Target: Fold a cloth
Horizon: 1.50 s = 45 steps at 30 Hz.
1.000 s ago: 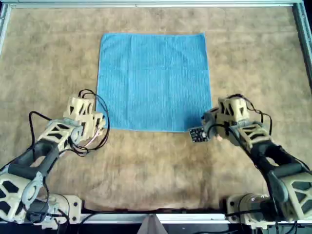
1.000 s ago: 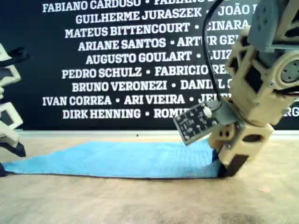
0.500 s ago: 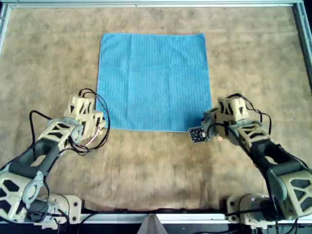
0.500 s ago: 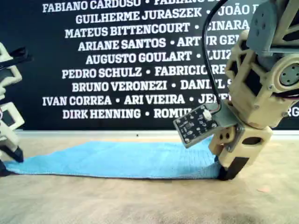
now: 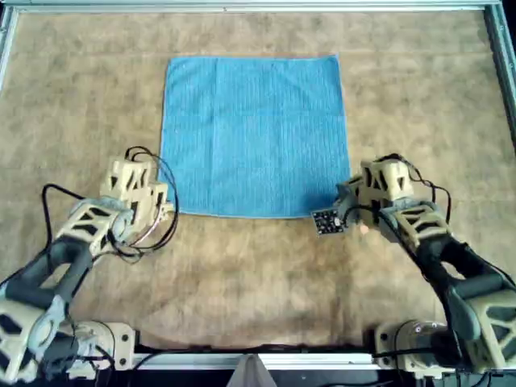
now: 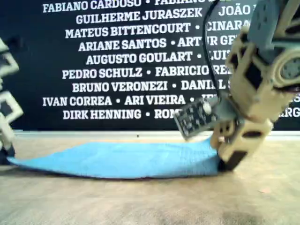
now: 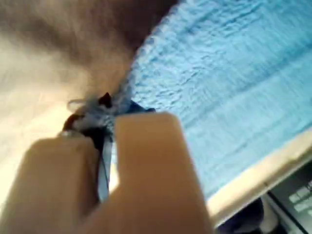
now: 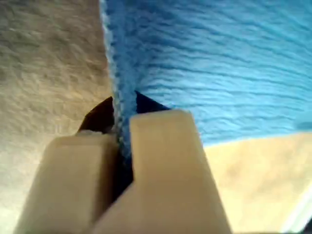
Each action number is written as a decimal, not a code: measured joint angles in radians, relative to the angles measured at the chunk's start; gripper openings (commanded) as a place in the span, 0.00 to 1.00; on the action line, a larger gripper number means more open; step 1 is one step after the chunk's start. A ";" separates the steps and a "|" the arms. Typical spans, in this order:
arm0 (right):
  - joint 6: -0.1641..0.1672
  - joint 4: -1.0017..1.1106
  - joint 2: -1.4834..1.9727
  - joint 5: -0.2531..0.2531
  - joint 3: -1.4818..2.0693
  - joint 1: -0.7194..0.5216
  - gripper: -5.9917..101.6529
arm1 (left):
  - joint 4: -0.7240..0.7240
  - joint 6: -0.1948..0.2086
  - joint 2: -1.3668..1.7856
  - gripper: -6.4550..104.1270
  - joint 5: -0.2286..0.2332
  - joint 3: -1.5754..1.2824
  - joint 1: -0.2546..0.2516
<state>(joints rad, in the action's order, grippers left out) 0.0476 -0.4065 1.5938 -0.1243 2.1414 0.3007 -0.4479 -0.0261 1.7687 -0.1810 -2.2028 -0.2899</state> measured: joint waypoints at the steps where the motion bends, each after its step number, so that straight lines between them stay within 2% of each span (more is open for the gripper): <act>1: 0.000 0.000 0.026 0.000 0.017 0.000 0.05 | 0.000 0.000 0.038 0.05 0.000 -0.025 0.000; 11: 0.006 0.000 0.298 -0.012 0.242 0.000 0.05 | 0.000 -0.005 0.328 0.05 -0.012 -0.255 -0.008; 18: 0.003 0.006 0.368 0.002 0.244 0.000 0.05 | 0.006 -0.006 0.364 0.06 -0.012 -0.253 -0.008; 23: 0.005 0.066 0.341 0.011 0.155 -0.006 0.05 | 0.074 -0.006 0.362 0.06 0.009 -0.175 -0.008; 29: 0.006 0.225 0.183 0.011 0.020 -0.014 0.05 | 0.227 -0.006 0.216 0.06 0.011 -0.063 -0.008; 36: 0.006 0.414 -0.118 0.011 -0.193 -0.015 0.05 | 0.379 -0.006 -0.101 0.06 0.011 0.138 -0.002; 42: 0.006 0.535 -0.408 0.002 -0.472 -0.084 0.05 | 0.410 -0.006 -0.360 0.06 0.006 0.420 0.091; 45: 0.006 0.555 -0.560 0.000 -0.653 -0.109 0.05 | 0.411 -0.006 -0.491 0.05 0.003 0.589 0.112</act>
<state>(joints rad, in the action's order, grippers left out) 0.0537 0.1488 1.0339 -0.1243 1.4880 0.1917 -0.0368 -0.0322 1.2778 -0.1779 -1.6137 -0.1779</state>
